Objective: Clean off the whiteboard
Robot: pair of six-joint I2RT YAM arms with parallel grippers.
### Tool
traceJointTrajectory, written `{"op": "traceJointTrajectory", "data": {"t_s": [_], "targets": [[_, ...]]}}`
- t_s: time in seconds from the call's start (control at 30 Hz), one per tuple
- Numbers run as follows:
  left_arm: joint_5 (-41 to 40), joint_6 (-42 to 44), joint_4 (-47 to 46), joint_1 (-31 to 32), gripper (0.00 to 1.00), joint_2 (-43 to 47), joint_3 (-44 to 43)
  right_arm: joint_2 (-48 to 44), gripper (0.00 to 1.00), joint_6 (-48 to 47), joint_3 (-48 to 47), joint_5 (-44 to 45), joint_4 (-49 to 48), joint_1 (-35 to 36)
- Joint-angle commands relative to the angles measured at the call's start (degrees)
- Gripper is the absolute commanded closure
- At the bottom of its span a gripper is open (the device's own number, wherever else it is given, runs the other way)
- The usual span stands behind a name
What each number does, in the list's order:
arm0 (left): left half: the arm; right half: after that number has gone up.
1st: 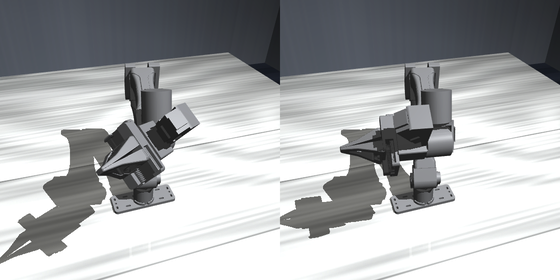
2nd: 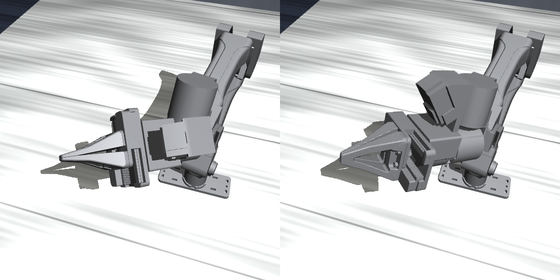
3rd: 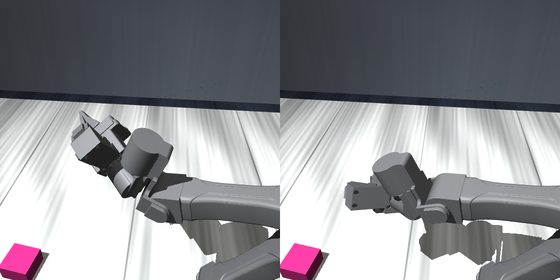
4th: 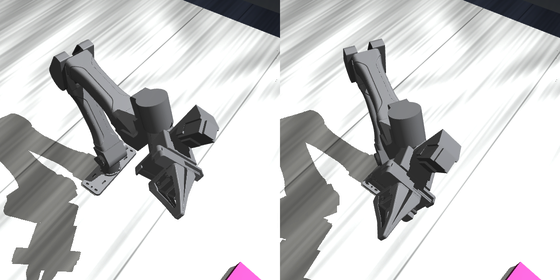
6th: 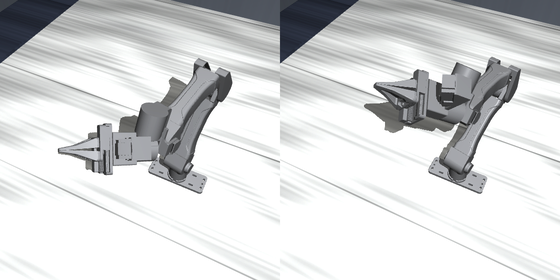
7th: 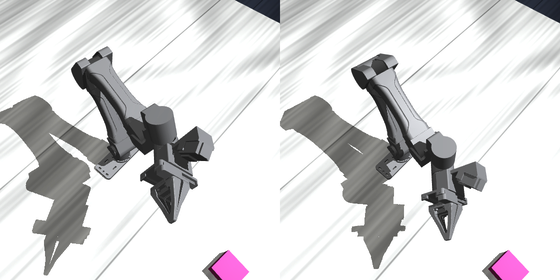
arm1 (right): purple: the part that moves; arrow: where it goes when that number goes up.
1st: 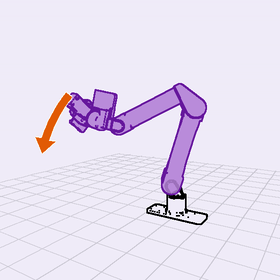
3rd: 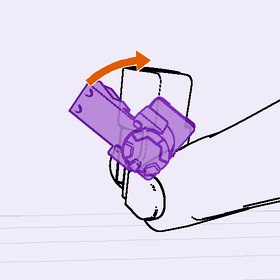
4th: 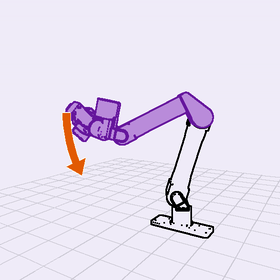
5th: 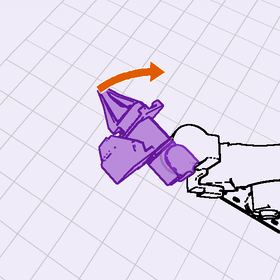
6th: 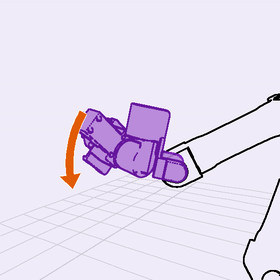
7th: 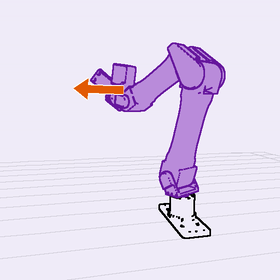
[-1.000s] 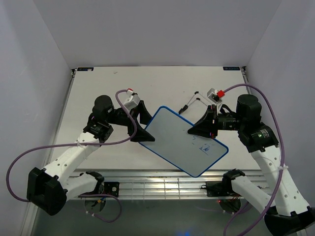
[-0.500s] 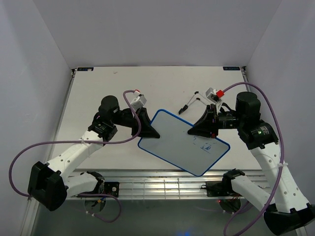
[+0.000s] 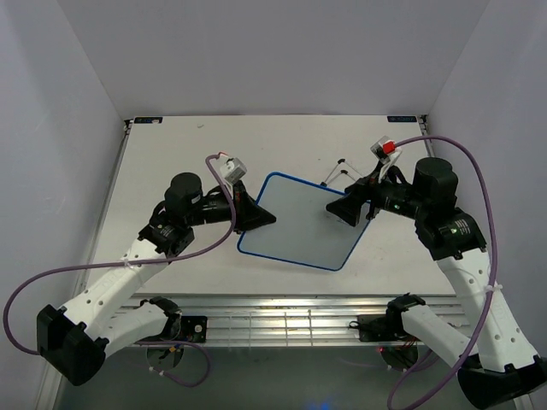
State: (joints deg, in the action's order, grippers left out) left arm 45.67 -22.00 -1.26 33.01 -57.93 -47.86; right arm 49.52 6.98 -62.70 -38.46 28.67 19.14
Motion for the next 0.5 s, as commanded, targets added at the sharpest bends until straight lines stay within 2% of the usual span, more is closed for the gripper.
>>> {"op": "traceJointTrajectory", "data": {"t_s": [0.0,0.03,0.1,0.17,0.23,0.3,0.33,0.4,0.43,0.47], "targets": [[-23.8,0.8,8.2,-1.5,1.0,2.6,-4.2,-3.1,0.1,3.6,-2.6,16.3,-1.3,-0.1],[-27.8,0.8,9.9,-1.7,1.0,2.8,-5.1,-4.3,0.1,3.7,-2.3,18.7,-1.9,-0.1],[-30.4,0.8,13.1,-2.7,1.0,3.5,-5.8,-4.9,0.1,4.4,-2.1,19.5,-2.7,-0.1],[-37.7,0.0,16.9,-3.4,1.0,4.1,-6.8,-3.9,0.1,5.5,-2.3,19.3,-2.3,-0.1],[-46.8,-1.6,19.4,-4.9,1.0,5.1,-7.5,-2.9,0.1,7.6,-1.6,15.1,-3.3,0.0],[-52.1,-2.3,23.0,-6.5,1.0,6.0,-8.9,-1.6,0.02,11.5,2.3,9.6,-7.8,0.2],[-54.1,-2.3,23.9,-6.9,1.0,6.3,-9.2,0.0,0.0,16.3,4.4,7.5,-9.7,3.3],[-58.7,-2.4,25.6,-8.9,1.0,7.3,-9.6,1.8,0.0,19.2,9.2,16.9,-12.3,12.5],[-59.3,-2.3,26.0,-9.7,1.0,7.5,-9.7,3.8,0.0,21.6,10.7,30.5,-12.9,22.3],[-59.6,-2.3,26.5,-11.4,1.0,7.6,-9.9,5.5,0.06,23.4,11.6,35.2,-13.6,25.7]]}}
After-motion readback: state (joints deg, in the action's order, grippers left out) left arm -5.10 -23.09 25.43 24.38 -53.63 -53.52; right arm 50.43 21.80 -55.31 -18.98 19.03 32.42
